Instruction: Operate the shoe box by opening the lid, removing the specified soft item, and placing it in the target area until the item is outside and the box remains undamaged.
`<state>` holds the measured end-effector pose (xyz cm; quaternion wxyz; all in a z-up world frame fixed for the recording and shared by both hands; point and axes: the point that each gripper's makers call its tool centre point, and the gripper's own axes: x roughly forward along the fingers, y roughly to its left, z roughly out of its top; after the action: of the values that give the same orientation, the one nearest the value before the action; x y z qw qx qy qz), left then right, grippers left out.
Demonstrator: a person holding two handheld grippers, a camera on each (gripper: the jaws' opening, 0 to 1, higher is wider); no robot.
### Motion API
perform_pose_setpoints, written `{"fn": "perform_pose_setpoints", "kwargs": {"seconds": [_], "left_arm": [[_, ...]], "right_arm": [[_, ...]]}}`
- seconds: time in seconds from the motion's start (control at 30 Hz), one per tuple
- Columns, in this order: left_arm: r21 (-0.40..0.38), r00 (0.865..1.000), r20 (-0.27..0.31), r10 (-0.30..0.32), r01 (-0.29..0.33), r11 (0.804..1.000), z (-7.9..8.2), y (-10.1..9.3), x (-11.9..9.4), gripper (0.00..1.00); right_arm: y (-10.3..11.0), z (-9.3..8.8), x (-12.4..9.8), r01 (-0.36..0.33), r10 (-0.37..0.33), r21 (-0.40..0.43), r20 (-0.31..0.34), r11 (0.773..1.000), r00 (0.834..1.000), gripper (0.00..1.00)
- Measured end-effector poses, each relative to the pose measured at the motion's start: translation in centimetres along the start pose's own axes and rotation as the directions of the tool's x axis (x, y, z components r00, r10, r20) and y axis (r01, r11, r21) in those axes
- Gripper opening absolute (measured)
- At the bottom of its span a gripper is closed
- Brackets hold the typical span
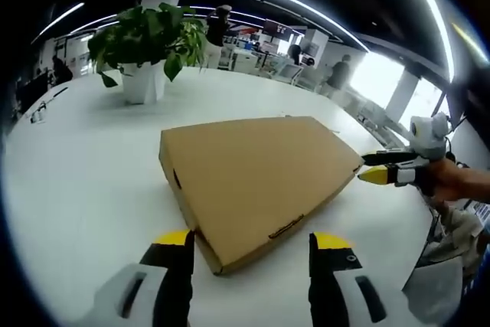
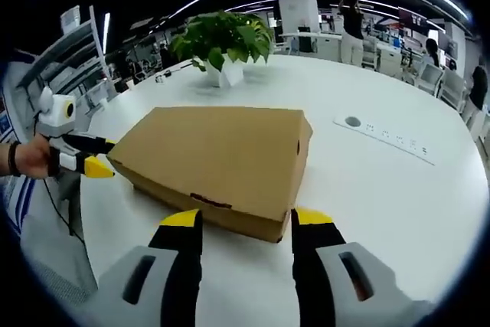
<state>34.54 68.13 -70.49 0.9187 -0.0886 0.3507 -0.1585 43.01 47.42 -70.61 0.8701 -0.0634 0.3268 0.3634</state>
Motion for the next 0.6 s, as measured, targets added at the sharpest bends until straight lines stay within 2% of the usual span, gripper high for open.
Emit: {"fn": "perform_pose_setpoints", "kwargs": {"seconds": [0.2,0.23,0.33,0.37,0.6], "left_arm": [[0.011,0.999,-0.002,0.041,-0.041,0.999,0.17,0.91,0.05,0.5],[0.011,1.0,-0.003,0.031,-0.031,0.999,0.16,0.75,0.07,0.5],[0.096,0.999,-0.022,0.04,-0.038,0.995,-0.14,0.97,0.01,0.46],[0.101,0.999,-0.023,0.04,-0.038,0.994,-0.19,0.88,0.02,0.46],[0.097,0.999,-0.022,0.049,-0.047,0.994,-0.29,0.99,-0.4,0.44]], "right_arm": [[0.05,0.0,0.42,0.003,-0.003,-0.029,-0.009,1.0,1.0,0.43],[0.04,0.0,0.38,0.003,-0.004,-0.028,-0.009,1.0,1.0,0.43],[0.01,0.02,0.38,0.007,-0.007,-0.023,-0.007,1.0,1.0,0.42],[0.01,0.02,0.38,0.007,-0.007,-0.022,-0.007,1.0,1.0,0.42],[0.45,0.0,0.27,-0.008,0.008,0.006,-0.007,1.0,1.0,0.42]]}}
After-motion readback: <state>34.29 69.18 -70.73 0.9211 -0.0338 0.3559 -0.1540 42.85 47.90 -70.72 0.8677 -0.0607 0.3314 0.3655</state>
